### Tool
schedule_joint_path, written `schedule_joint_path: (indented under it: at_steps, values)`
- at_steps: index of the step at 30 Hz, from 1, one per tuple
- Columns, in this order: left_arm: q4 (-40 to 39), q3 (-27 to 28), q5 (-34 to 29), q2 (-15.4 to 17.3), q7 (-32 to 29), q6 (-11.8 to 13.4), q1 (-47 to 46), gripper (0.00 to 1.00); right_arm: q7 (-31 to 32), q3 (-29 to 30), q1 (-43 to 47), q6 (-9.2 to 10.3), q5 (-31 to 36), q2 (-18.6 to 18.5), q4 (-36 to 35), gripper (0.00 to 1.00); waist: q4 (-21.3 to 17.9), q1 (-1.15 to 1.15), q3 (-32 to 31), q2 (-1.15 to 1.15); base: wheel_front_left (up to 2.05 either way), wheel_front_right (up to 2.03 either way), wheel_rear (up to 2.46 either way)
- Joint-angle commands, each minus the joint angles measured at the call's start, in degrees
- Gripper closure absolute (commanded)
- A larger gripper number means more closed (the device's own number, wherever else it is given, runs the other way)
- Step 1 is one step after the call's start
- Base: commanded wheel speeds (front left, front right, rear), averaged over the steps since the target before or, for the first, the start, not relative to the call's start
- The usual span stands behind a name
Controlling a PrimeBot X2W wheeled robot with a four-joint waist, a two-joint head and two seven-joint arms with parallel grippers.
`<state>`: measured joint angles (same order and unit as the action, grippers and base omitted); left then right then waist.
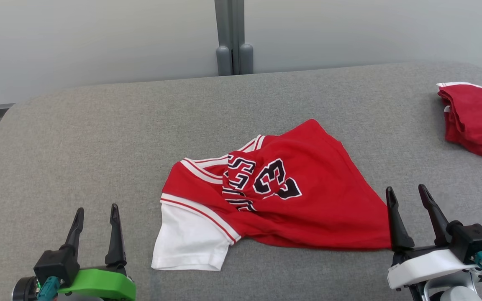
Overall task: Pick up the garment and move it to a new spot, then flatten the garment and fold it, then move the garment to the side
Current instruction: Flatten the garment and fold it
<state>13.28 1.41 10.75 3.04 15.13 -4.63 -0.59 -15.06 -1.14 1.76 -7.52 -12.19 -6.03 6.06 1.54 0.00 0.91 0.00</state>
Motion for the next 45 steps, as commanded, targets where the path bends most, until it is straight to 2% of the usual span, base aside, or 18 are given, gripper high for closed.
schedule_joint_path:
  at_steps: [1,45]
  values:
    - [0.06,-0.04,-0.24,0.54,-0.01,-0.32,0.82,0.0,0.01,-0.12,0.79,0.06,0.55,0.17,-0.31,0.0,0.02,0.0,-0.01,0.0,0.0,0.0,0.0]
    - [1.86,-2.18,0.72,1.39,-0.01,-0.2,1.0,0.0,1.24,0.65,0.75,0.06,1.58,0.44,1.22,0.0,0.0,0.0,0.79,0.0,0.0,0.0,0.0]
